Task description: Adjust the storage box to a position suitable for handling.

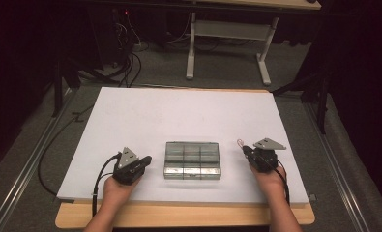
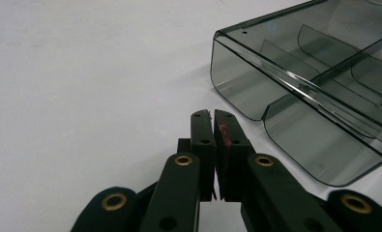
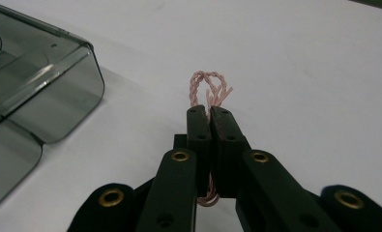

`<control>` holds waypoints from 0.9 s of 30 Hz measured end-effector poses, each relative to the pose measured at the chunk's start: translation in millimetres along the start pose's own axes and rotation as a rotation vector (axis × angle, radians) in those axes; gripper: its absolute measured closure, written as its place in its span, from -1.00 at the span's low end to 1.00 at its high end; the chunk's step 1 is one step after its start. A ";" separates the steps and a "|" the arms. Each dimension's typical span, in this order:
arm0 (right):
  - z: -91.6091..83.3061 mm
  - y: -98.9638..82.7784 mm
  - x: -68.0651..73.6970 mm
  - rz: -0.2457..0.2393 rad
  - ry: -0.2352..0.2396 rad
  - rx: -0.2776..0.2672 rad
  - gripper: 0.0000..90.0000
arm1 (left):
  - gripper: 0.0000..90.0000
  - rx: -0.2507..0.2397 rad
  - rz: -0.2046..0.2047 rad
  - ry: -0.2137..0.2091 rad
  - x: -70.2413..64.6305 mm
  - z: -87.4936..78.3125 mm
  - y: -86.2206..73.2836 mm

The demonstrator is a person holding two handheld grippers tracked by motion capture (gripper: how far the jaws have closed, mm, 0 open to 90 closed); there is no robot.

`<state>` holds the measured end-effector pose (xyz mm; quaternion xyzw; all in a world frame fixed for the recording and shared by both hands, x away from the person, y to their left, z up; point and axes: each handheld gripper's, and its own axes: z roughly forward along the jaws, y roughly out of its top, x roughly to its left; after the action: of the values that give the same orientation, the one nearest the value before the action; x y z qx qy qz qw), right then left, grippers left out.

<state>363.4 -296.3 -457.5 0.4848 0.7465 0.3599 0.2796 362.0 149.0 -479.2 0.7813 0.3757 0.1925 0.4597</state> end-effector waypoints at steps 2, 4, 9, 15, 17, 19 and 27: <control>-7.5 -5.8 -2.2 0.006 -0.009 -0.005 0.96 | 0.94 -0.001 -0.001 0.000 -0.4 0.2 -0.1; -14.9 -11.6 -4.0 0.011 -0.017 -0.008 0.96 | 0.95 -0.002 0.000 0.001 -0.9 0.3 0.0; -34.8 -27.0 -8.9 0.020 -0.052 -0.012 0.96 | 0.96 -0.001 0.002 0.001 -1.8 -0.1 -0.2; -53.6 -47.5 -11.6 0.032 -0.081 -0.008 0.96 | 0.96 0.000 0.000 -0.002 -2.5 -0.5 -0.4; -58.3 -54.7 -13.5 0.045 -0.091 -0.004 0.95 | 0.96 0.002 0.001 -0.002 -2.9 -0.1 -0.5; -61.4 -62.0 -15.8 0.055 -0.099 0.005 0.95 | 0.96 0.004 0.002 -0.004 -3.5 0.6 -0.5; -59.5 -76.2 -23.0 0.086 -0.107 0.036 0.70 | 1.00 0.003 -0.006 0.003 -5.7 3.3 -0.1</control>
<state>286.6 -354.0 -482.8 0.5400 0.7152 0.3319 0.2945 360.4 142.8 -480.7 0.7804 0.3791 0.1916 0.4588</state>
